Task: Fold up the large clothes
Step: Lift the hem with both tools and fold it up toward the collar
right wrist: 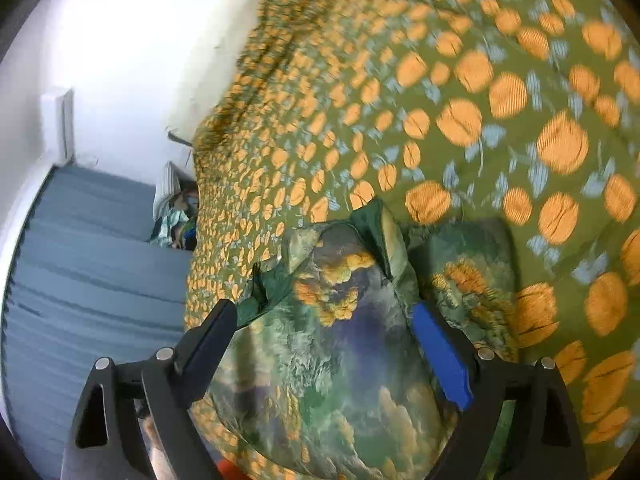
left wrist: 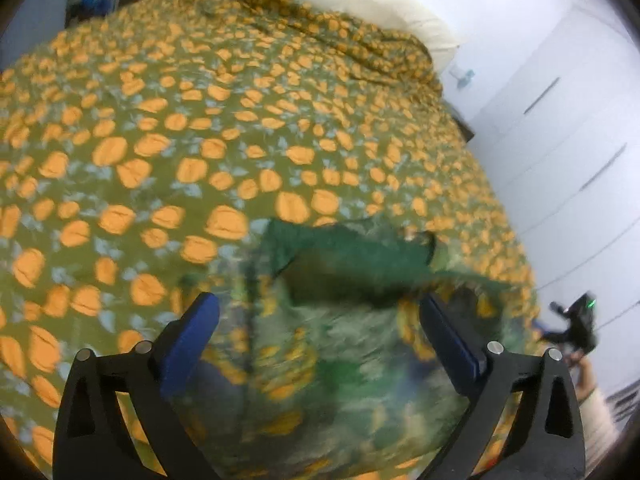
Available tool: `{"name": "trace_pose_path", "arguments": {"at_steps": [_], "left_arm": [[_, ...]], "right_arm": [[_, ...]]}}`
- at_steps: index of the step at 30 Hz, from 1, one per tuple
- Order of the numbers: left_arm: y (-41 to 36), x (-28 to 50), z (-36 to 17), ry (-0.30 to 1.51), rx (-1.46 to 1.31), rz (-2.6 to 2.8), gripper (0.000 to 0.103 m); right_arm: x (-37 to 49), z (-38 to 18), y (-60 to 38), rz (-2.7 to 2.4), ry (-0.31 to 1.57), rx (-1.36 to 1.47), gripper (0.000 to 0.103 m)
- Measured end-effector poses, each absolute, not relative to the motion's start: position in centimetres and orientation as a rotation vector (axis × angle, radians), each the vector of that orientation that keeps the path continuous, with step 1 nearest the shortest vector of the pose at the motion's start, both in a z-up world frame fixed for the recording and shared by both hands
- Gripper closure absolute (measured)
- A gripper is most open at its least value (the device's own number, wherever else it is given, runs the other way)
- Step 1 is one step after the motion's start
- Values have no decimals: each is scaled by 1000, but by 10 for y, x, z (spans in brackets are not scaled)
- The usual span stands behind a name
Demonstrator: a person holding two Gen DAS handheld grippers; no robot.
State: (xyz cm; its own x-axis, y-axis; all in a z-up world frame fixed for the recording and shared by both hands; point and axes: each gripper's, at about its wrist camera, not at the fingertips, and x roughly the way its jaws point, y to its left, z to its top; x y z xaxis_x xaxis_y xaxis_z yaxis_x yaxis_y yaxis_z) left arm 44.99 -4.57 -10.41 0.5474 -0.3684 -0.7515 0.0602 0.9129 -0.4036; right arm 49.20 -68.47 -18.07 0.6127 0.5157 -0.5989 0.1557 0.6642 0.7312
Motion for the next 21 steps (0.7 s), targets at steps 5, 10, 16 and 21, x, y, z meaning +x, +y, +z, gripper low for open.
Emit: {"name": "trace_pose_path", "arguments": {"at_steps": [5,10,16,21], "left_arm": [[-67,465,-158,1116,-261,-232,37],[-88,459,-159,1112,-169,-179,94],[-79,446,-98,874,-165,-167,95],[-84,481,-146,897,-122,-67,94]], "right_arm": [[505,-197,-636,193,1022,433,15],[503,-213,-598,146,1030,290,76],[472,-135,-590,98,764,102,86],[497,-145,-600,32,716,153,86]]}}
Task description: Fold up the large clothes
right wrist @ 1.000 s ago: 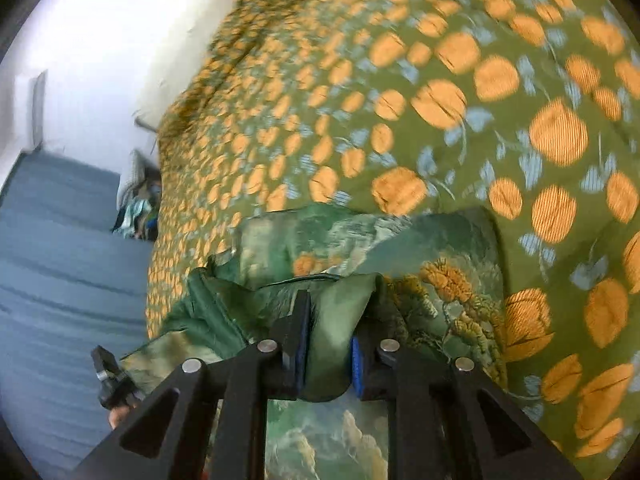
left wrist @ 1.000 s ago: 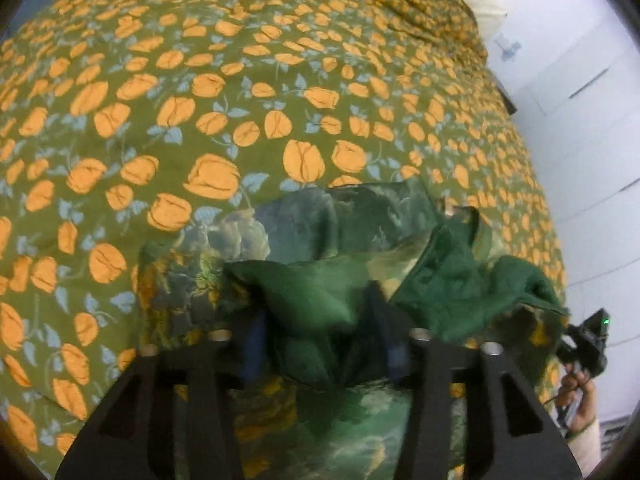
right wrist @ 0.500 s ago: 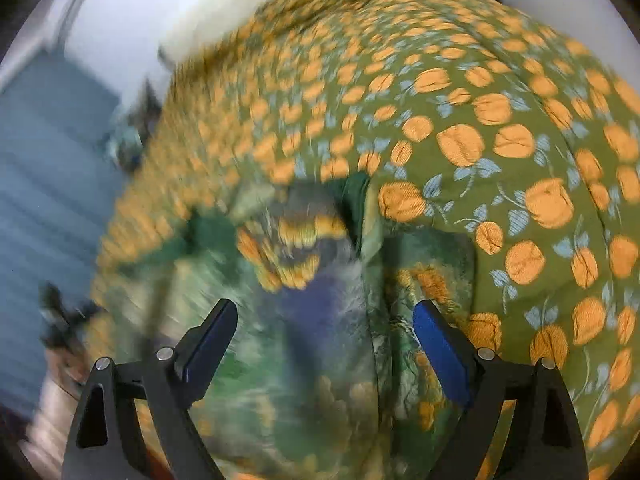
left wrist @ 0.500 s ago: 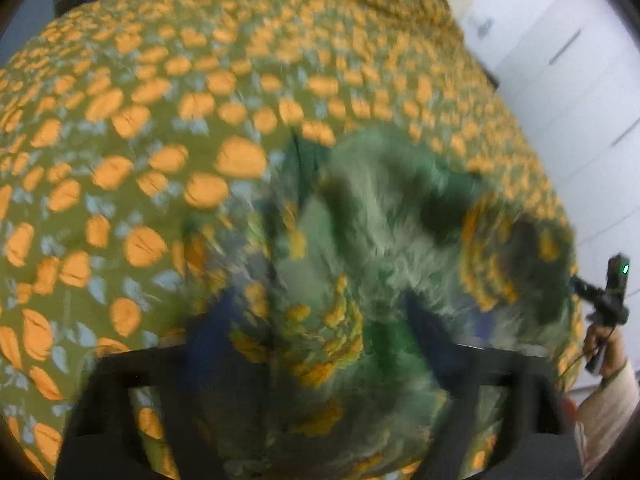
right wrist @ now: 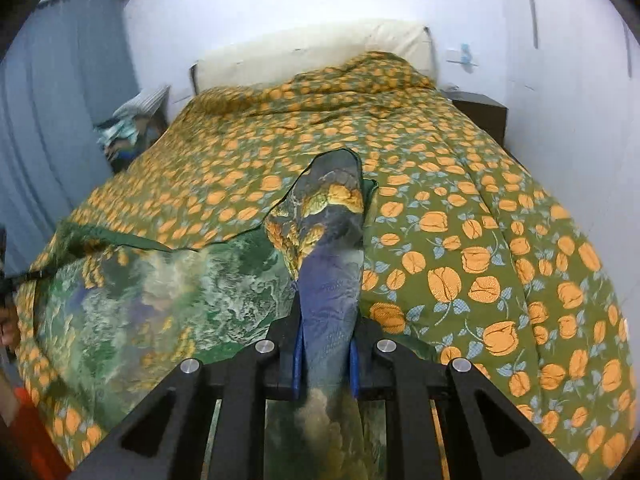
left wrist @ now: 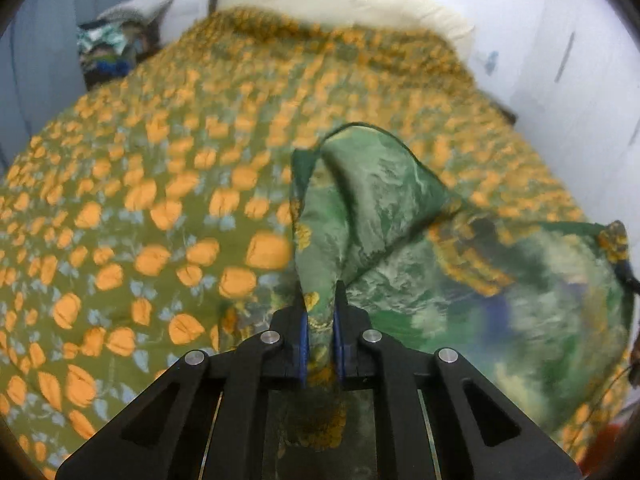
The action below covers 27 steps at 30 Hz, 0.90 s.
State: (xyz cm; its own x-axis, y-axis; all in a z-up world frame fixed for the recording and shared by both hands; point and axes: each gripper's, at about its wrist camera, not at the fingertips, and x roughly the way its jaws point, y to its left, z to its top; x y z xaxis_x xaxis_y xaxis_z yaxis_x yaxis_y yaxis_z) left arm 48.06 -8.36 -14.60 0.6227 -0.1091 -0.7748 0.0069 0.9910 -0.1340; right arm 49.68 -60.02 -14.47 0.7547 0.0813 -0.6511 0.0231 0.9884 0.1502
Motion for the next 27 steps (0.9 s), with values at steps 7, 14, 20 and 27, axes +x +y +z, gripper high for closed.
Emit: {"name": "trace_pose_path", "arguments": {"at_steps": [7,14,20,27], "left_arm": [[-72,481,-201,973,-178,-44,76],[-53,454,-139,863,-204,-6,28],[-110,453,-108,758,-99,-175,8],[-143,522,-179,894,36,-14,9]], "right_arm": [[518,-241,-612,-36,870,221,83],[497,-213,-626,-30,822,265,50],[479,-162,-598,54,702,191,50],[535,-193,-564,124,810,194,49]]}}
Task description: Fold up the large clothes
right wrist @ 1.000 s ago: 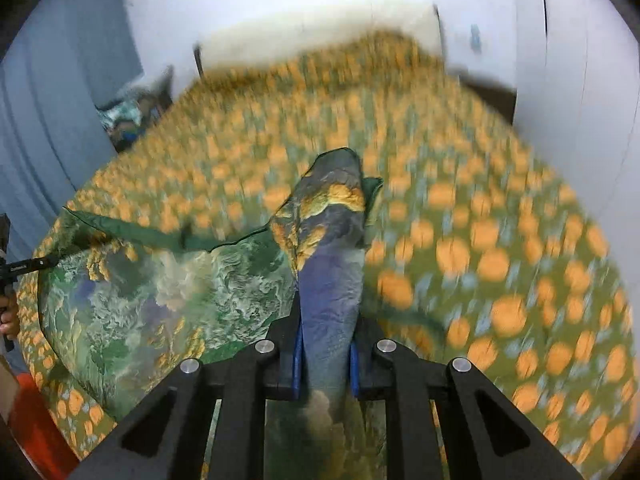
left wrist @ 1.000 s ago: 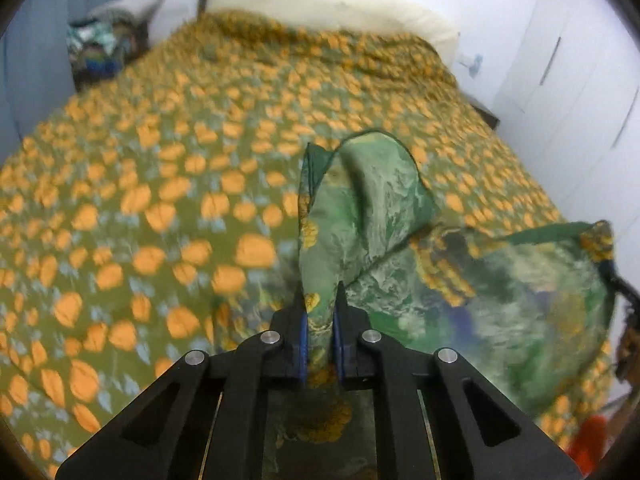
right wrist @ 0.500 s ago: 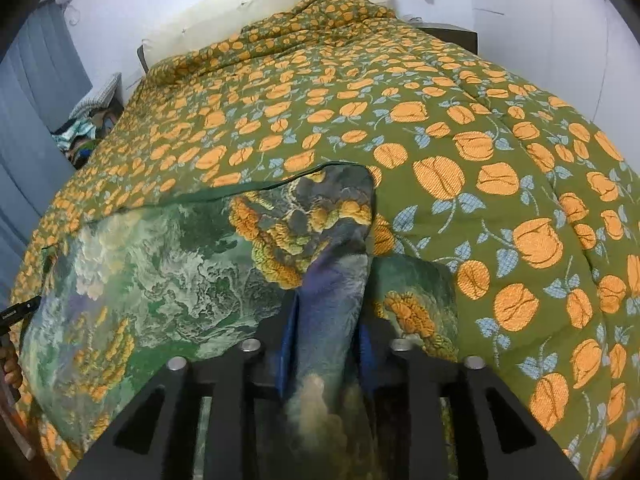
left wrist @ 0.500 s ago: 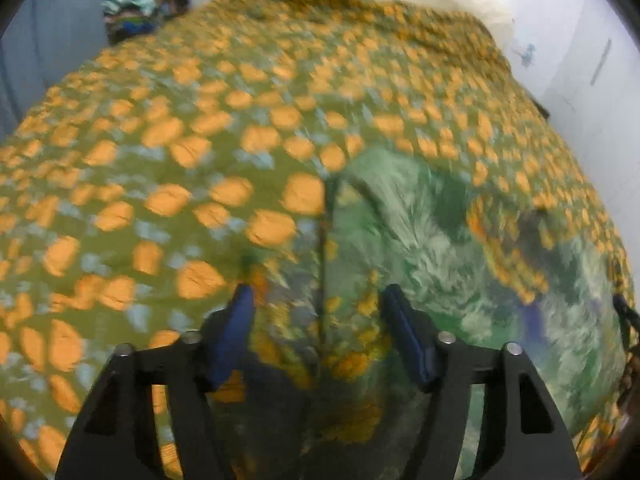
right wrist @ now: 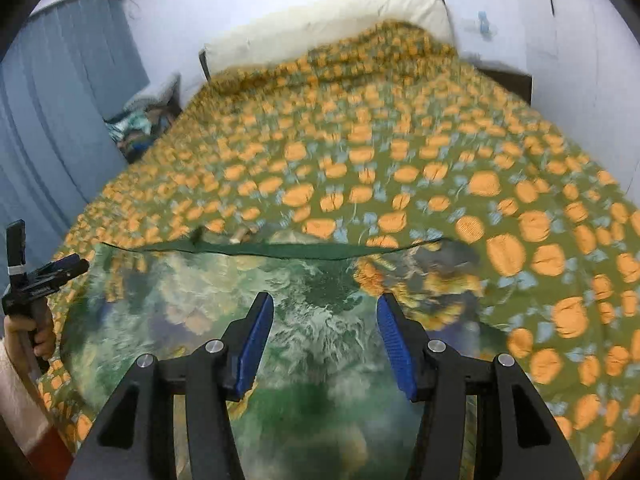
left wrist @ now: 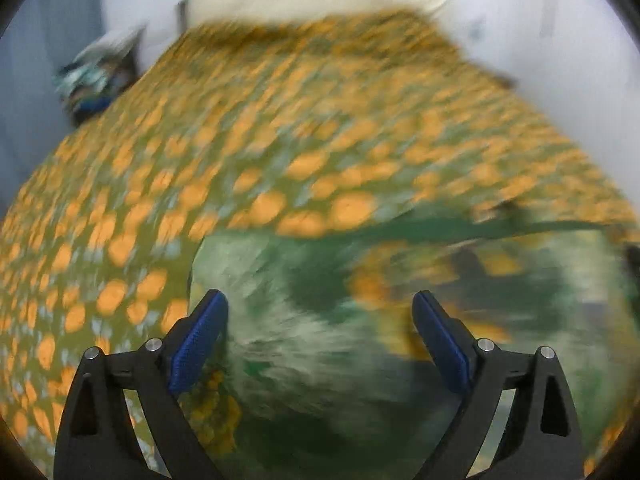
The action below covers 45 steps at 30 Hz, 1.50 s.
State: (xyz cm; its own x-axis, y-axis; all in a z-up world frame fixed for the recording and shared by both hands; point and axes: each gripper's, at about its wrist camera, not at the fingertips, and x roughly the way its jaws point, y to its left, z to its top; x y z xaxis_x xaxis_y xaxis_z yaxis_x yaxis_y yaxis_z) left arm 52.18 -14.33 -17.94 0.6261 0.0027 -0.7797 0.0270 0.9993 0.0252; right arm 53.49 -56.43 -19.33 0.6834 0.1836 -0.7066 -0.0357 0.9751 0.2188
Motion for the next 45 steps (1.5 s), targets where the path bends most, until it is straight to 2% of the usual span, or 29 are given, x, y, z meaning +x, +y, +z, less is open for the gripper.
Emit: {"name": "trace_pose_path", "arguments": {"at_steps": [3,4,7,9,11,13,15,18,21,24,27,38,45], "left_arm": [[-114,529,-198,948,-102,-10,13],[-109,528,-194,944,-126,-10,18],[-122,512,-162,887,-68,-49,19],[-143,497,-140,833,-48,-146,16],[-178,478,-120,795,-28,-300,8],[-215,467,-117,796,38,-413,6],[-257,467,-132,840,160,-466,6],[-301,500,-188,982,320,-401,7],[-299,538,-210,1031,219,-334,1],[-299,560,-210,1058,121,-268,1],[-304,559,-210,1056,170,-263,3],[-300,442,-197,979,387,-366,3],[-291,402,-206,982,348,-333,3]], "right_arm": [[554,-232,-583,71,895,285,50],[554,-235,-588,69,892,321,50],[540,-216,-593,70,825,348,50],[526,-199,-590,95,783,338,50],[509,-186,-587,123,751,332,50],[485,-174,-583,157,717,338,50],[465,-166,-577,179,693,360,49],[429,-156,-572,206,656,403,49],[393,-150,-569,214,629,434,46],[362,-143,-567,211,603,432,45],[343,-141,-565,205,589,400,43],[322,-164,-564,190,591,415,43],[317,-176,-568,153,609,408,43]]}}
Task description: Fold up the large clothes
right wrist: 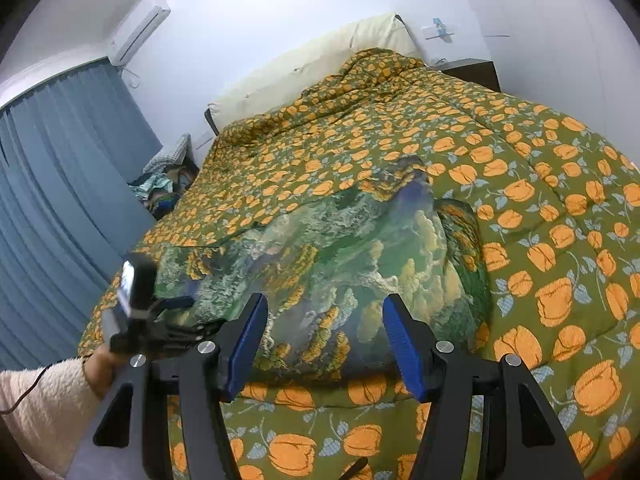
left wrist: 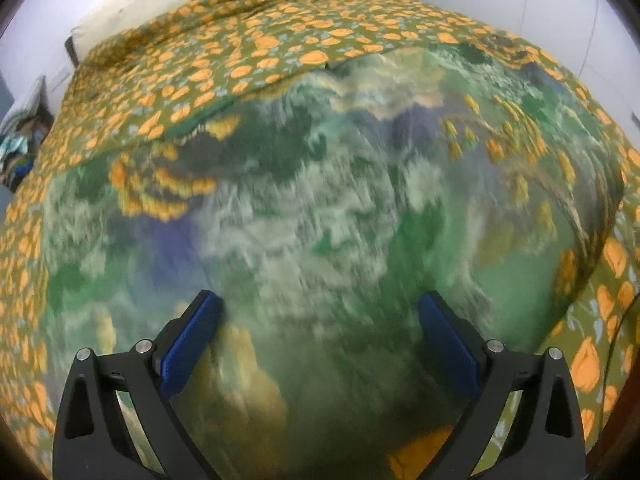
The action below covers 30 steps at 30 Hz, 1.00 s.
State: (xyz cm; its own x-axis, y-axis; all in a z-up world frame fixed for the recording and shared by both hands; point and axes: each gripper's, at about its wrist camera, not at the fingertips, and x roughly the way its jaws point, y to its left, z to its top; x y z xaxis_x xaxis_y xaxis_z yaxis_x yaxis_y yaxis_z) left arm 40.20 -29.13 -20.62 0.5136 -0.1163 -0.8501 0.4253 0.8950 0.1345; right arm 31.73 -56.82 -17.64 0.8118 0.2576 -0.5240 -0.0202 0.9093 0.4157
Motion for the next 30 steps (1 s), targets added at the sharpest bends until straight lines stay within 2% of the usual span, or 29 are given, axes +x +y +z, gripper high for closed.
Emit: {"name": "trace_pose_path", "arguments": {"at_steps": [8,10,12,17,20,25,26,28,30], "left_arm": [[-313,350,-203,978,405,-406,3],[-315,341,-191,951,365,-440,3],[-318,340,-179,919,308,-471,3],[-337,352,-187,904,240,-546,3],[-358,361,-223,972,328,-557,1],[-369,357,-236,963,445,-557,1],[-367,357,-231,975,439,-575,1],[-359,360,-212,996,378,-602,3],[-344,371,-179,1009,246,-629,4]], "right_arm": [[312,-210,-585,61,665,437,42],[312,-217,-594,32,679,472,31],[313,-224,-603,8,687,515,23],[332,-242,-625,-1,711,668,23],[351,-259,-640,-2,739,785,22],[382,-293,-650,46,762,976,23],[384,-294,-649,36,754,982,24],[384,-287,-645,20,737,927,46],[377,-264,-634,14,692,799,61]]}}
